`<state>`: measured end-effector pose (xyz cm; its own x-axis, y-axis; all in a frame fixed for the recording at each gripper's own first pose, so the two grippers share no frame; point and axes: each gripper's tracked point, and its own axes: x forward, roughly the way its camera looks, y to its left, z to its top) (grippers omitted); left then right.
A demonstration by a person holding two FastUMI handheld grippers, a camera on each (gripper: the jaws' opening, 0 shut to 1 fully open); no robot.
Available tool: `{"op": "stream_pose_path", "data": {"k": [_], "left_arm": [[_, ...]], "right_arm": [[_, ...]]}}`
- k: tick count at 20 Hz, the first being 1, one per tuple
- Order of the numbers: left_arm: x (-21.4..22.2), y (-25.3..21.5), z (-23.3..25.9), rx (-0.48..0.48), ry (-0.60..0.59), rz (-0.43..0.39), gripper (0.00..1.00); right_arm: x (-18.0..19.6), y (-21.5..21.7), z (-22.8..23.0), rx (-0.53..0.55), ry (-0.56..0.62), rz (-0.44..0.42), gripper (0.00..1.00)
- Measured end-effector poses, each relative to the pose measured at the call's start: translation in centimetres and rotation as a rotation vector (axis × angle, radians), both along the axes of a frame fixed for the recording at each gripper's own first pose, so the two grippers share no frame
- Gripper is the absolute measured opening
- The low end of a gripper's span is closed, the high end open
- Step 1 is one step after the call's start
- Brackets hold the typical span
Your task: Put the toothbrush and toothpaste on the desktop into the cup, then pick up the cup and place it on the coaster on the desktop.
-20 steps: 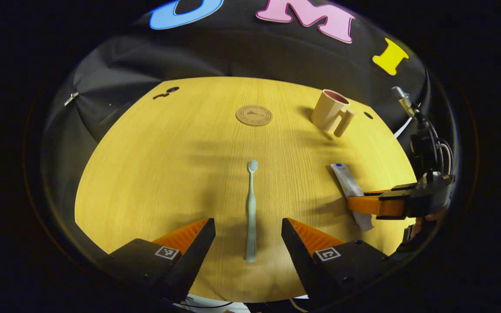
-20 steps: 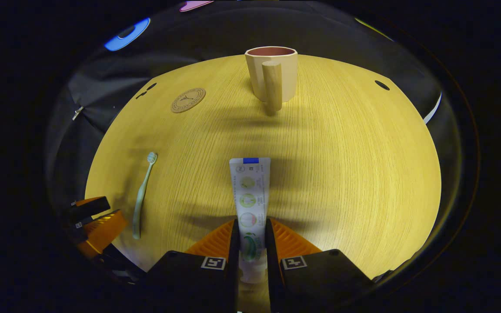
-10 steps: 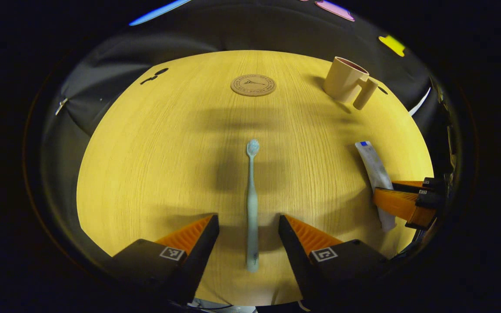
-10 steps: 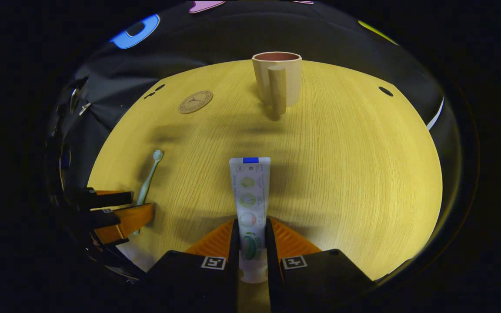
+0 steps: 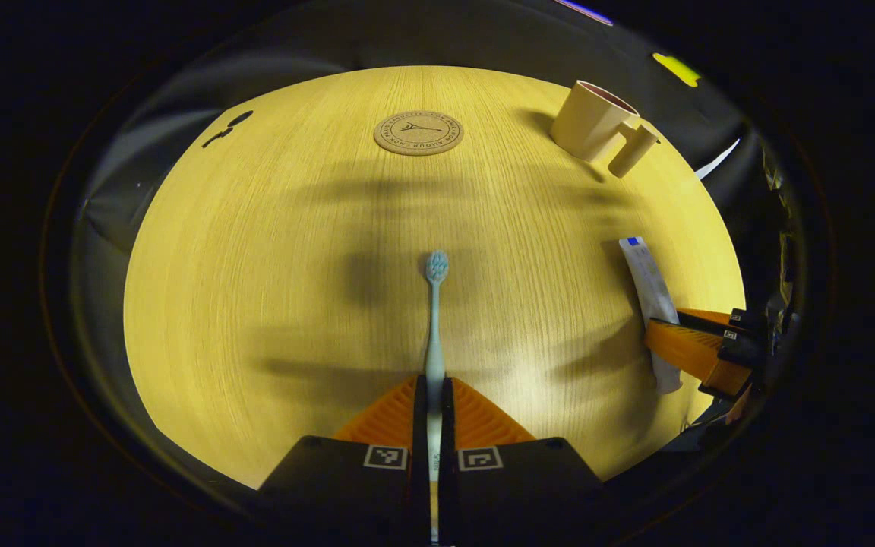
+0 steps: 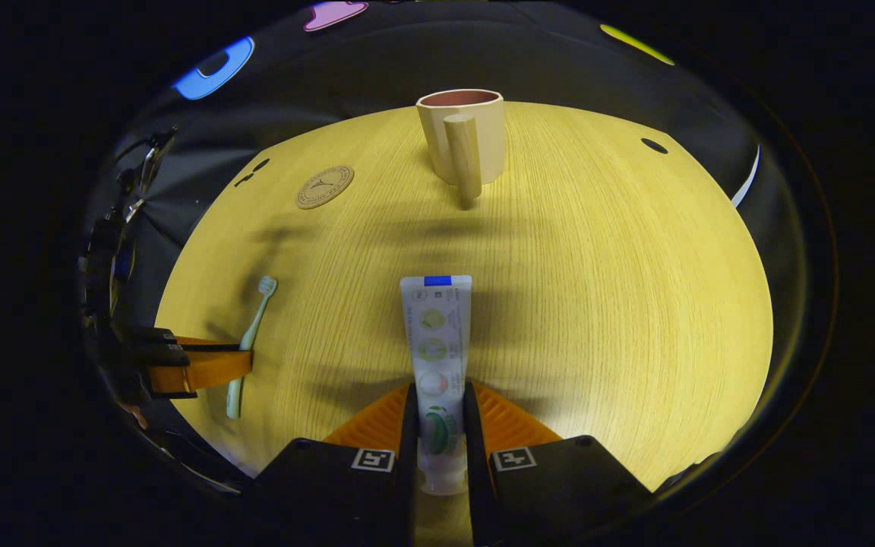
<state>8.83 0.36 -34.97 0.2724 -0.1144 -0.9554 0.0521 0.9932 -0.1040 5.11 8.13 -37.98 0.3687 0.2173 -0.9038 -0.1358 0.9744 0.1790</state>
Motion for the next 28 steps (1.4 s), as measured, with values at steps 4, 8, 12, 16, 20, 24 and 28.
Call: {"op": "stream_pose_path", "data": {"k": [4,8,12,16,20,24,28], "left_arm": [[0.1,0.0,0.0,-0.014,-0.041,-0.001,0.07],[-0.2,0.0,0.1,-0.019,-0.072,-0.009,0.07],[-0.3,-0.3,1.1,-0.029,-0.14,-0.026,0.07],[0.2,-0.2,3.1,-0.035,-0.216,-0.022,0.07],[1.5,-1.2,6.6,-0.116,-0.327,0.02,0.07],[3.3,-1.7,10.9,-0.136,-0.451,0.038,0.07],[5.0,-2.5,14.1,-0.16,-0.55,0.033,0.07]], "right_arm": [[-0.3,-0.9,0.1,-0.014,0.004,-0.024,0.32],[0.3,-2.5,2.0,-0.061,-0.078,-0.028,0.32],[3.0,-3.0,5.7,-0.062,-0.195,-0.052,0.32],[6.4,-2.6,11.2,-0.048,-0.339,-0.066,0.31],[11.6,-1.9,16.5,-0.045,-0.528,-0.066,0.31],[16.8,-1.2,20.4,-0.023,-0.699,-0.083,0.31],[21.9,-1.1,22.7,-0.003,-0.852,-0.117,0.31]]}}
